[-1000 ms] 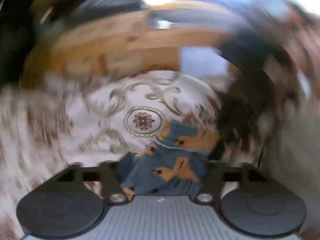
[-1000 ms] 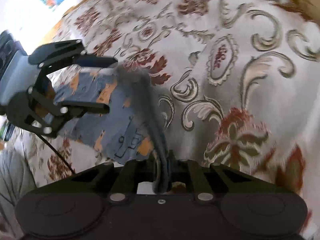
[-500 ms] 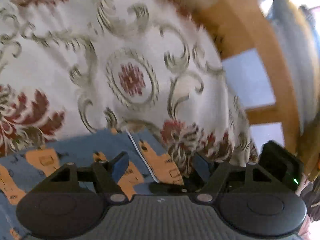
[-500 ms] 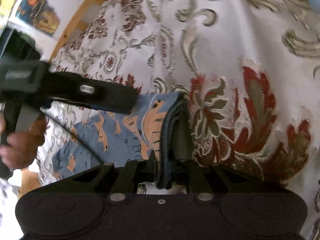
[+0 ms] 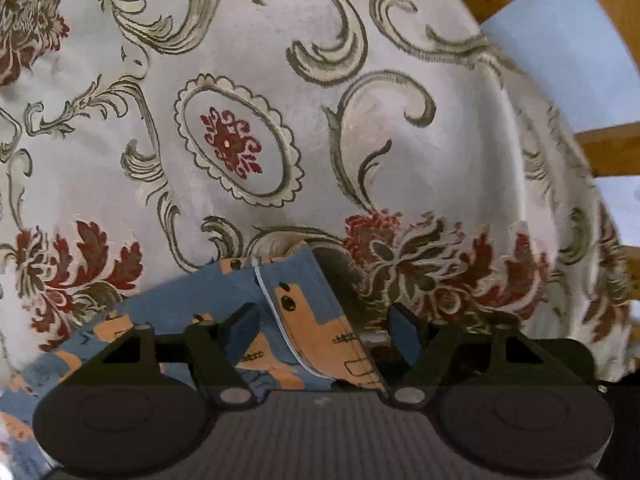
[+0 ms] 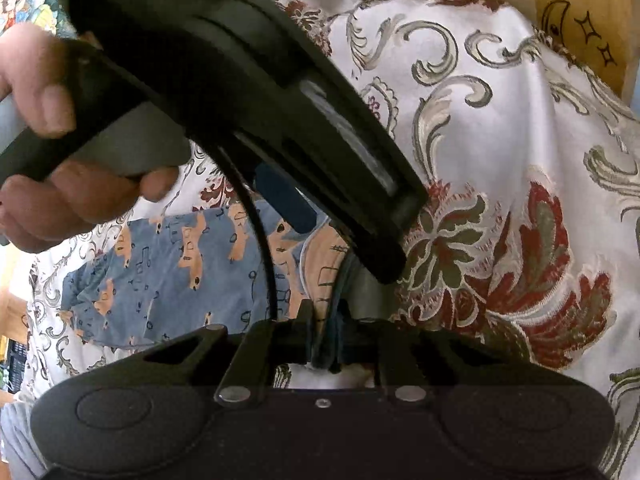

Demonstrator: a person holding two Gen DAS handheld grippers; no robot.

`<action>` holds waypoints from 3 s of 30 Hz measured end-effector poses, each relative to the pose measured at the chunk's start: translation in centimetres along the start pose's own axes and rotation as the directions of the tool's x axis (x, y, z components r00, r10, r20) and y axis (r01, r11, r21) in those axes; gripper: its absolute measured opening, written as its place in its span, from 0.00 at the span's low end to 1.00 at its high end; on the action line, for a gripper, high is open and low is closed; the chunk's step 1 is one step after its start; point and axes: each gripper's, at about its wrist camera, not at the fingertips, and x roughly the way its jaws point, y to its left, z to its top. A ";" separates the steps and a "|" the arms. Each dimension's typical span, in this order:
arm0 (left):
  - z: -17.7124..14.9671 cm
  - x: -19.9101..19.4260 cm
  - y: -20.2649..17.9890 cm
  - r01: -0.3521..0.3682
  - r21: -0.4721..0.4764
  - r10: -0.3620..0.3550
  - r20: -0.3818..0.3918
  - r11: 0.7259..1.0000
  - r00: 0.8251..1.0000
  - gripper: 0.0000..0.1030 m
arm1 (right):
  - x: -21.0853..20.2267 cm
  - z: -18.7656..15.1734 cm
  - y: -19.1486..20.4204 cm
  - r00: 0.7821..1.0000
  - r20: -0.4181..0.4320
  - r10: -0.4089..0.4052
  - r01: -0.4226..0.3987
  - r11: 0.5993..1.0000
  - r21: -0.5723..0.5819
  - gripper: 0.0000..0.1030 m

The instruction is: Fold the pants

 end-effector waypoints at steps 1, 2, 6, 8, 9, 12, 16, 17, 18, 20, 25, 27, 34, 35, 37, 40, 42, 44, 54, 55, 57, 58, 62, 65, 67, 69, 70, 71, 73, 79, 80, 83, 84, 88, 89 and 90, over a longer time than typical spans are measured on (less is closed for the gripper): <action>-0.1 0.3 -0.4 -0.025 0.006 0.025 -0.006 1.000 1.000 0.66 | 0.1 -0.1 0.3 1.000 0.004 -0.001 0.001 1.000 -0.007 0.09; 0.0 0.6 -0.9 -0.048 0.009 0.048 -0.010 0.999 0.999 0.60 | 0.2 -0.1 0.4 1.000 0.010 -0.001 0.001 1.000 -0.015 0.09; 0.2 1.4 -2.0 -0.104 0.001 0.104 -0.014 0.995 0.995 0.45 | 0.6 0.1 1.2 1.000 0.015 -0.011 0.012 0.998 -0.057 0.08; -0.2 1.1 -2.2 -0.095 -0.005 0.095 0.006 0.995 0.995 0.38 | 0.7 0.0 1.5 1.000 0.020 -0.022 0.023 0.997 -0.070 0.08; -0.4 0.8 -2.1 -0.087 -0.008 0.087 0.018 0.996 0.996 0.37 | 0.9 -0.1 1.7 0.999 0.025 -0.026 0.028 0.997 -0.074 0.08; -1.6 -0.7 0.4 -0.028 -0.032 0.030 0.078 0.999 0.997 0.33 | 0.5 -0.3 2.0 0.997 0.061 -0.043 0.048 0.995 -0.088 0.08; -4.0 -2.5 3.3 0.116 -0.068 -0.101 0.185 0.991 0.977 0.27 | 0.0 -0.6 2.8 0.994 0.106 -0.022 0.029 0.997 -0.069 0.08; -4.7 -3.0 4.3 0.163 -0.083 -0.142 0.215 0.983 0.966 0.27 | -0.1 -0.7 3.3 0.992 0.124 -0.026 0.035 0.997 -0.071 0.08; -5.4 -3.4 5.3 0.204 -0.091 -0.177 0.244 0.975 0.954 0.26 | 0.0 -0.8 3.8 0.990 0.138 -0.031 0.041 0.997 -0.072 0.08; -6.9 -4.2 7.4 0.283 -0.110 -0.240 0.298 0.953 0.924 0.23 | -0.3 -0.8 4.8 0.985 0.171 -0.035 0.047 0.997 -0.067 0.08; -10.7 -6.3 12.8 0.458 -0.111 -0.373 0.429 0.882 0.823 0.20 | 0.1 -1.6 9.1 0.972 0.228 -0.052 0.085 0.987 -0.140 0.08; -12.2 -6.7 15.0 0.514 -0.091 -0.418 0.471 0.853 0.777 0.20 | 0.0 -2.1 11.3 0.964 0.260 -0.065 0.118 0.974 -0.192 0.08; -17.1 -5.6 22.0 0.653 -0.055 -0.510 0.577 0.755 0.638 0.20 | 2.6 -4.2 19.0 0.939 0.329 -0.098 0.216 0.914 -0.342 0.08; -17.8 -5.0 23.2 0.666 -0.054 -0.515 0.588 0.744 0.624 0.20 | 3.1 -4.5 19.8 0.938 0.332 -0.102 0.225 0.906 -0.358 0.08; -18.8 -3.7 25.0 0.681 -0.064 -0.517 0.601 0.729 0.609 0.20 | 4.8 -5.1 21.7 0.937 0.329 -0.117 0.249 0.885 -0.394 0.09; -20.7 -1.5 27.9 0.702 -0.086 -0.513 0.621 0.707 0.592 0.22 | 7.9 -6.2 23.9 0.938 0.316 -0.144 0.281 0.850 -0.446 0.09; -21.5 0.2 29.4 0.700 -0.104 -0.495 0.635 0.707 0.594 0.26 | 10.1 -6.8 25.0 0.940 0.302 -0.161 0.295 0.830 -0.474 0.09; -22.3 2.2 30.9 0.703 -0.123 -0.481 0.646 0.701 0.593 0.39 | 12.1 -7.6 25.9 0.941 0.286 -0.180 0.306 0.812 -0.497 0.09; -24.2 7.5 33.1 0.750 -0.131 -0.468 0.709 0.648 0.528 0.62 | 15.9 -10.9 26.9 0.912 0.336 -0.235 0.396 0.717 -0.574 0.39; -24.1 7.3 33.1 0.739 -0.133 -0.463 0.703 0.660 0.540 0.60 | 15.9 -11.0 26.7 0.912 0.334 -0.238 0.396 0.722 -0.567 0.39; -24.2 7.0 33.1 0.723 -0.143 -0.448 0.699 0.676 0.557 0.58 | 15.8 -11.0 26.5 0.914 0.329 -0.236 0.389 0.740 -0.548 0.39; -24.1 7.0 33.0 0.714 -0.153 -0.439 0.695 0.683 0.570 0.53 | 15.8 -10.9 26.5 0.915 0.329 -0.234 0.386 0.745 -0.544 0.39; -24.2 7.2 33.0 0.691 -0.194 -0.404 0.690 0.696 0.601 0.33 | 15.7 -11.0 26.7 0.914 0.340 -0.222 0.384 0.746 -0.544 0.37; -24.2 7.3 33.2 0.684 -0.216 -0.392 0.685 0.697 0.615 0.19 | 15.8 -11.1 26.7 0.918 0.334 -0.215 0.373 0.752 -0.543 0.27; -24.3 7.3 33.2 0.691 -0.219 -0.395 0.686 0.689 0.611 0.13 | 15.7 -11.2 26.8 0.917 0.340 -0.210 0.373 0.751 -0.545 0.18; -24.5 7.0 33.2 0.692 -0.216 -0.393 0.691 0.689 0.606 0.12 | 15.4 -11.4 27.1 0.913 0.352 -0.206 0.380 0.743 -0.551 0.16; -24.7 6.7 33.2 0.695 -0.211 -0.394 0.695 0.687 0.601 0.11 | 15.2 -11.4 27.2 0.912 0.357 -0.204 0.383 0.740 -0.554 0.16; -24.9 6.4 33.3 0.700 -0.206 -0.397 0.700 0.683 0.593 0.11 | 15.0 -11.3 27.3 0.911 0.361 -0.201 0.383 0.740 -0.554 0.16; -25.3 5.9 33.4 0.705 -0.199 -0.398 0.708 0.680 0.583 0.10 | 14.6 -11.3 27.6 0.909 0.370 -0.192 0.381 0.739 -0.555 0.16; -26.8 5.0 33.8 0.660 -0.243 -0.346 0.696 0.711 0.630 0.10 | 14.3 -11.4 29.0 0.919 0.362 -0.155 0.353 0.733 -0.581 0.15; -27.1 5.0 33.9 0.651 -0.246 -0.337 0.695 0.719 0.635 0.10 | 14.4 -11.4 29.2 0.922 0.357 -0.151 0.346 0.734 -0.585 0.15; -28.1 4.7 34.3 0.622 -0.256 -0.309 0.692 0.740 0.652 0.10 | 14.7 -11.6 30.0 0.928 0.350 -0.132 0.330 0.729 -0.600 0.15; -28.4 4.7 34.6 0.620 -0.258 -0.306 0.693 0.741 0.653 0.10 | 14.8 -11.6 30.3 0.930 0.346 -0.125 0.323 0.727 -0.606 0.15; -30.2 4.7 35.6 0.616 -0.296 -0.277 0.696 0.730 0.662 0.10 | 15.3 -12.0 31.6 0.942 0.323 -0.097 0.290 0.720 -0.630 0.15; -30.7 4.7 35.8 0.611 -0.304 -0.267 0.697 0.731 0.666 0.10 | 15.5 -12.1 31.9 0.944 0.316 -0.090 0.281 0.719 -0.636 0.15; -31.1 4.8 36.1 0.607 -0.312 -0.259 0.696 0.731 0.670 0.10 | 15.6 -12.3 32.3 0.948 0.309 -0.082 0.272 0.716 -0.644 0.15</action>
